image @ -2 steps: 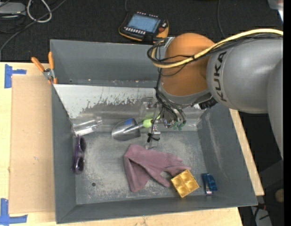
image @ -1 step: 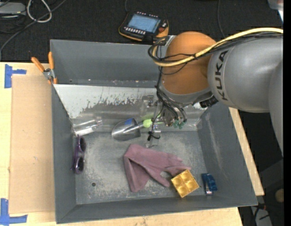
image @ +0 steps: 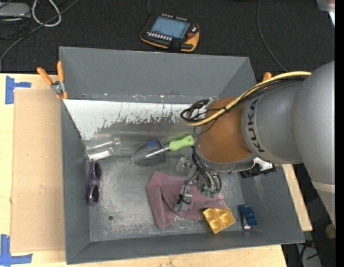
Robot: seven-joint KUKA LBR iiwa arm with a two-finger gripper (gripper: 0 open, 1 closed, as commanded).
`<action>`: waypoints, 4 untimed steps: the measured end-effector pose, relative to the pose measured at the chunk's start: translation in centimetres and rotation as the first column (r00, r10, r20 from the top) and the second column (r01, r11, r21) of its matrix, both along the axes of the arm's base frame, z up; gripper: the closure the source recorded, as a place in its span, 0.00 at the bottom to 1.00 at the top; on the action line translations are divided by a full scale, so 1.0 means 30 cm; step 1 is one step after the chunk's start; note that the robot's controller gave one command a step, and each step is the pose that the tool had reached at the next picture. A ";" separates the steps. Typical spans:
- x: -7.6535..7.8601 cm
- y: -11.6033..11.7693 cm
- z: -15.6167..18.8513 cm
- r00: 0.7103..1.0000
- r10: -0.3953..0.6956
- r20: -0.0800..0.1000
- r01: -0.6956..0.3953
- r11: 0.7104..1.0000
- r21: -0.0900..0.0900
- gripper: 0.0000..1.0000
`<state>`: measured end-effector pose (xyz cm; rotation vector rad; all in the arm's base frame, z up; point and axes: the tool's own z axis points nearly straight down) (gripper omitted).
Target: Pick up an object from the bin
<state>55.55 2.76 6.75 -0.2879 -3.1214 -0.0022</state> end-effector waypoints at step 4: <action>-0.087 0.068 0.004 0.994 -0.107 -0.004 0.107 0.994 0.002 1.00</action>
Offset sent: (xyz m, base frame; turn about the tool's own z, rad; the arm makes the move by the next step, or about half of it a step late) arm -0.0259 0.0195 0.0025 0.1248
